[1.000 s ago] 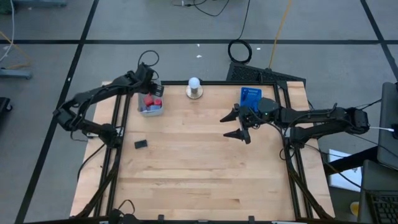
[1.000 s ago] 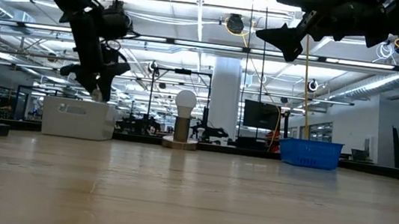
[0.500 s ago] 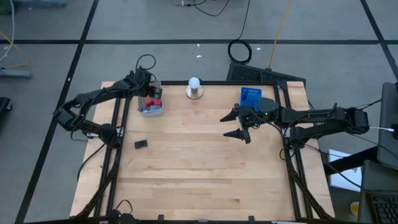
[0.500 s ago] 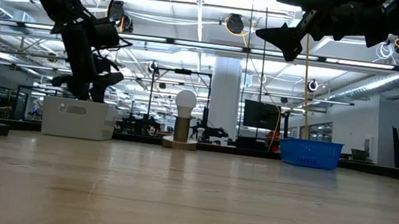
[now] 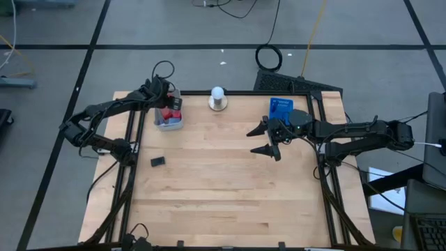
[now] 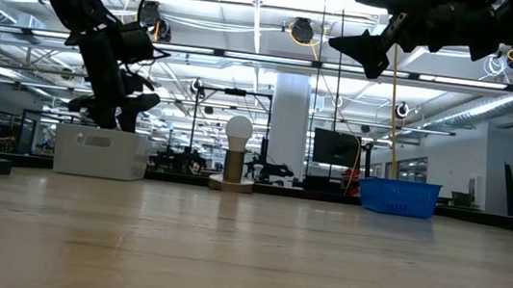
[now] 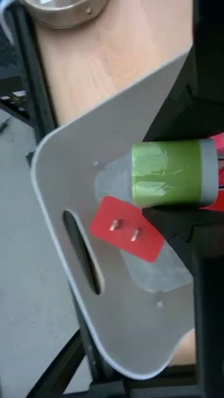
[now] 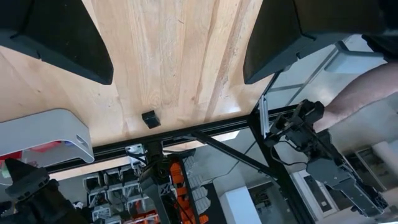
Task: Pick & Place Office items
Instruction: Put the green charger adapter into the gray bin, then put the black digital clock into the blue bin
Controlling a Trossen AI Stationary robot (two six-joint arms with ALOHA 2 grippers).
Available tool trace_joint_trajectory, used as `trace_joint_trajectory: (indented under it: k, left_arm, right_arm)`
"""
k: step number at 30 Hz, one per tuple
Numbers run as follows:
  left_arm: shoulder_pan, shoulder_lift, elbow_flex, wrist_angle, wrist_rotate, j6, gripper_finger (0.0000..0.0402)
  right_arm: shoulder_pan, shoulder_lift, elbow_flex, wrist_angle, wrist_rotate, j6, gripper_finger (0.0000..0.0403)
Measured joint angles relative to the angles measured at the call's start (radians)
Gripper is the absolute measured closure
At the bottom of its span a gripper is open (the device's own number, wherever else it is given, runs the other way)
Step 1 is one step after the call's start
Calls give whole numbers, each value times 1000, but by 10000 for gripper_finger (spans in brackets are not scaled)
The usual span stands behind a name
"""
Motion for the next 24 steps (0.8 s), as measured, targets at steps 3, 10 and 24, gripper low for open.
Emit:
trace_joint_trajectory:
  k: [3, 10, 24]
  left_arm:
    - [0, 0, 0, 8, -25, 0, 200]
    - [0, -2, 0, 7, -39, 32, 68]
    - [-23, -146, 0, 4, 188, 143, 37]
  right_arm:
    - [0, 0, 0, 0, 0, 7, 51]
    - [0, 0, 0, -1, 0, 11, 51]
    - [0, 0, 0, -1, 0, 11, 51]
